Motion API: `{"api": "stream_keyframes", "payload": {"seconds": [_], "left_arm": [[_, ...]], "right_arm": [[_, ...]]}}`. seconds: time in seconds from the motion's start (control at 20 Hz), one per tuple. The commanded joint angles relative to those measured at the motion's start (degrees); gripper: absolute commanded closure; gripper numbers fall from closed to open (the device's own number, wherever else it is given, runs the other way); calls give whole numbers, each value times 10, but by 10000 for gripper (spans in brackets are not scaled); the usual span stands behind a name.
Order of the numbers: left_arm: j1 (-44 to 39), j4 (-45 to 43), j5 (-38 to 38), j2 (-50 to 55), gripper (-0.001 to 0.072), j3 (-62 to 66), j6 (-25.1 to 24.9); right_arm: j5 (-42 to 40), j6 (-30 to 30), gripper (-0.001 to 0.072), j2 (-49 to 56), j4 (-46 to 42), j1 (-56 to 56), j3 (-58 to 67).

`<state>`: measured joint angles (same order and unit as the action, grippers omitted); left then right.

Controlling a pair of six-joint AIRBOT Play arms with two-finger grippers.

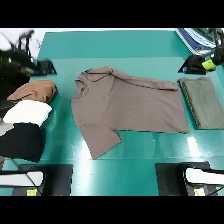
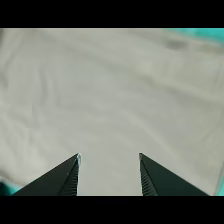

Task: Fold the shirts.

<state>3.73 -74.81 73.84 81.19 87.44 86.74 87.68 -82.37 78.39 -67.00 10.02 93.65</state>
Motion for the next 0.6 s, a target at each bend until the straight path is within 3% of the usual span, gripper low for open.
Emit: {"api": "stream_keyframes", "payload": {"seconds": [0.0, 0.1, 0.3, 0.55], "left_arm": [[18, 26, -69, -124, 109, -263, -2], [18, 83, -96, -162, 108, -383, -5], [10, 246, -176, -164, 109, -508, -94], [-74, 259, -240, -162, 109, -534, -92]], "right_arm": [[-32, 8, 283, -84, 1, -11, -101], [-60, 8, 283, -119, 1, -18, -137], [-75, 8, 283, -154, 45, -15, -167], [-66, 8, 283, -163, 45, -17, -167]]}}
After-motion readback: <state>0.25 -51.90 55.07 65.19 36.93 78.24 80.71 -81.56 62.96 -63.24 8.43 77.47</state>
